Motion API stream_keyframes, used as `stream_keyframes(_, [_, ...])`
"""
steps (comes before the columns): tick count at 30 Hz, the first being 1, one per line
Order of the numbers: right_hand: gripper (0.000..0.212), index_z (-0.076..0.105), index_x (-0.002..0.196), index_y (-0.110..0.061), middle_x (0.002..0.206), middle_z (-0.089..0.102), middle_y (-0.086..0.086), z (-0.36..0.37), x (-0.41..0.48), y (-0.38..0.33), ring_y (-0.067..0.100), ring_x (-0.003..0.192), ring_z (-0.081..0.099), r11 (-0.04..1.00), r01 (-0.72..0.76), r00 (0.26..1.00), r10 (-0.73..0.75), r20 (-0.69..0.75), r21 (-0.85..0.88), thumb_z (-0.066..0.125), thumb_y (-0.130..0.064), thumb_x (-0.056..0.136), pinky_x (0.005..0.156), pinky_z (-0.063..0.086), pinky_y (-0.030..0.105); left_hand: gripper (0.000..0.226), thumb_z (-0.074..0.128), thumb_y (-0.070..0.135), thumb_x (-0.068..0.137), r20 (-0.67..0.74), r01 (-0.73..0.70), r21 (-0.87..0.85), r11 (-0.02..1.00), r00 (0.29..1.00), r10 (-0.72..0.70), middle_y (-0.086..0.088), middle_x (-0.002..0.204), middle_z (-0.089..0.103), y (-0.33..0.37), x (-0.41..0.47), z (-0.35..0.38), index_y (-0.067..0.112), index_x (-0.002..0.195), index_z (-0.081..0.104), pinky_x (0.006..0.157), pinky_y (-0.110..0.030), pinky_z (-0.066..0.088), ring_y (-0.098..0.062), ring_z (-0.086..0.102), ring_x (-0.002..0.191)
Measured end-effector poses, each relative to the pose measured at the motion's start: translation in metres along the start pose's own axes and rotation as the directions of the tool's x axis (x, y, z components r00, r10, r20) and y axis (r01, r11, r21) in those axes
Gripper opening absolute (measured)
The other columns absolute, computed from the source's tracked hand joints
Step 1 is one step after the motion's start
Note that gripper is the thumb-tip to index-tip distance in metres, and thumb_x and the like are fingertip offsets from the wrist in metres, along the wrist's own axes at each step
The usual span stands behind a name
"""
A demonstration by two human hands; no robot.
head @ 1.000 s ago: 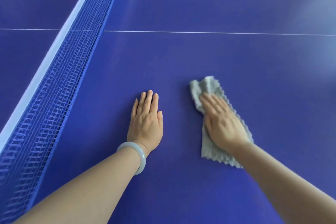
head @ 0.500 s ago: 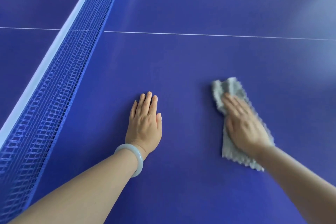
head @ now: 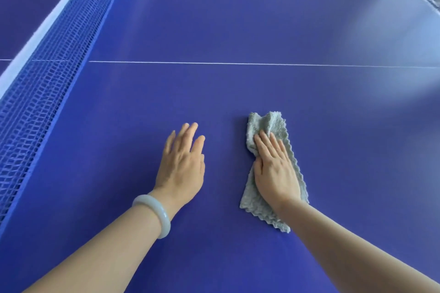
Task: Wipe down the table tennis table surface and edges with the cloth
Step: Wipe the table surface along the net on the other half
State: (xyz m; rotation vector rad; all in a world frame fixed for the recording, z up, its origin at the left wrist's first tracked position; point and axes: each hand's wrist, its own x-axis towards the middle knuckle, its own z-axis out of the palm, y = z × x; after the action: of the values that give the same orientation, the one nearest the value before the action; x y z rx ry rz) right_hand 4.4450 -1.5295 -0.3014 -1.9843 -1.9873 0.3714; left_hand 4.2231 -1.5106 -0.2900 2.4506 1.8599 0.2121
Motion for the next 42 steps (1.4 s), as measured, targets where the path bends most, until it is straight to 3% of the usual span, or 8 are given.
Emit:
stream_keyframes(4, [0.054, 0.027, 0.156, -0.02, 0.162, 0.016, -0.008, -0.001, 0.004, 0.011, 0.007, 0.152, 0.003, 0.995, 0.104, 0.993, -0.103, 0.054, -0.008, 0.037, -0.02, 0.103, 0.124, -0.001, 0.028, 0.058, 0.022, 0.036, 0.103, 0.104, 0.07, 0.04, 0.997, 0.992, -0.074, -0.009, 0.165, 0.001, 0.025, 0.027, 0.019, 0.014, 0.157, 0.015, 0.122, -0.047, 0.007, -0.025, -0.001, 0.152])
stream_keyframes(8, [0.055, 0.031, 0.155, -0.023, 0.161, 0.023, -0.009, -0.02, 0.054, 0.046, 0.011, 0.152, 0.013, 0.955, 0.294, 0.948, -0.287, 0.139, -0.03, 0.042, -0.018, 0.101, 0.125, 0.006, 0.03, 0.06, 0.021, 0.038, 0.1, 0.081, 0.109, 0.012, 0.994, 0.991, -0.11, -0.008, 0.164, 0.014, 0.026, 0.029, 0.023, 0.016, 0.156, 0.024, 0.122, -0.047, 0.012, -0.024, 0.009, 0.152])
stream_keyframes(14, [0.06, 0.031, 0.152, -0.015, 0.163, 0.023, 0.003, -0.006, 0.16, 0.017, 0.02, 0.151, 0.013, 0.984, -0.173, 0.984, 0.171, -0.043, -0.039, 0.043, -0.019, 0.093, 0.123, 0.003, 0.034, 0.065, 0.011, 0.04, 0.096, 0.091, 0.111, 0.015, 0.994, 0.99, -0.112, -0.008, 0.162, 0.022, 0.025, 0.029, 0.02, 0.016, 0.153, 0.032, 0.121, -0.048, 0.019, -0.024, 0.016, 0.151])
stream_keyframes(20, [0.055, 0.031, 0.155, -0.021, 0.162, 0.025, -0.004, 0.027, 0.17, -0.05, 0.015, 0.152, 0.013, 0.846, 0.526, 0.812, -0.529, 0.245, 0.083, 0.043, -0.021, 0.101, 0.124, 0.001, 0.031, 0.06, 0.02, 0.036, 0.097, 0.07, 0.103, 0.004, 0.995, 0.992, -0.103, -0.012, 0.156, 0.035, 0.028, 0.031, 0.016, 0.012, 0.147, 0.043, 0.116, -0.051, 0.029, -0.026, 0.029, 0.147])
stream_keyframes(24, [0.053, 0.027, 0.155, -0.019, 0.162, 0.025, 0.002, -0.011, 0.211, 0.045, 0.02, 0.15, 0.018, 0.994, 0.106, 0.994, -0.106, -0.006, -0.032, 0.036, -0.027, 0.103, 0.123, 0.013, 0.039, 0.061, 0.018, 0.038, 0.098, 0.077, 0.104, -0.003, 0.995, 0.992, -0.103, -0.009, 0.16, 0.028, 0.027, 0.031, 0.018, 0.015, 0.15, 0.038, 0.119, -0.05, 0.024, -0.024, 0.023, 0.149])
stream_keyframes(28, [0.057, 0.016, 0.157, -0.011, 0.166, 0.009, 0.006, -0.042, 0.225, 0.114, 0.024, 0.153, 0.003, 0.923, -0.37, 0.929, 0.367, -0.039, -0.104, 0.026, -0.024, 0.102, 0.124, 0.0, 0.04, 0.063, 0.013, 0.039, 0.097, 0.09, 0.106, -0.004, 0.994, 0.99, -0.105, -0.007, 0.162, 0.022, 0.024, 0.031, 0.019, 0.017, 0.153, 0.032, 0.122, -0.048, 0.017, -0.023, 0.016, 0.151])
stream_keyframes(37, [0.065, 0.023, 0.155, -0.002, 0.163, 0.019, 0.012, 0.034, 0.048, -0.034, 0.027, 0.153, 0.004, 0.997, 0.028, 0.999, -0.03, -0.029, -0.071, 0.033, -0.014, 0.092, 0.125, 0.0, 0.038, 0.054, 0.034, 0.026, 0.101, 0.08, 0.1, -0.055, 0.993, 0.992, -0.095, -0.008, 0.163, 0.018, 0.018, 0.031, 0.025, 0.014, 0.153, 0.03, 0.122, -0.047, 0.012, -0.024, 0.012, 0.152])
stream_keyframes(42, [0.064, 0.029, 0.154, -0.011, 0.162, 0.021, 0.001, -0.015, -0.022, 0.039, 0.015, 0.152, 0.012, 0.995, 0.076, 0.997, -0.075, 0.024, -0.07, 0.031, -0.009, 0.09, 0.124, 0.003, 0.029, 0.053, 0.032, 0.024, 0.101, 0.052, 0.112, -0.088, 0.99, 0.993, -0.107, -0.007, 0.163, 0.018, 0.017, 0.032, 0.023, 0.015, 0.153, 0.03, 0.123, -0.045, 0.007, -0.023, 0.011, 0.152])
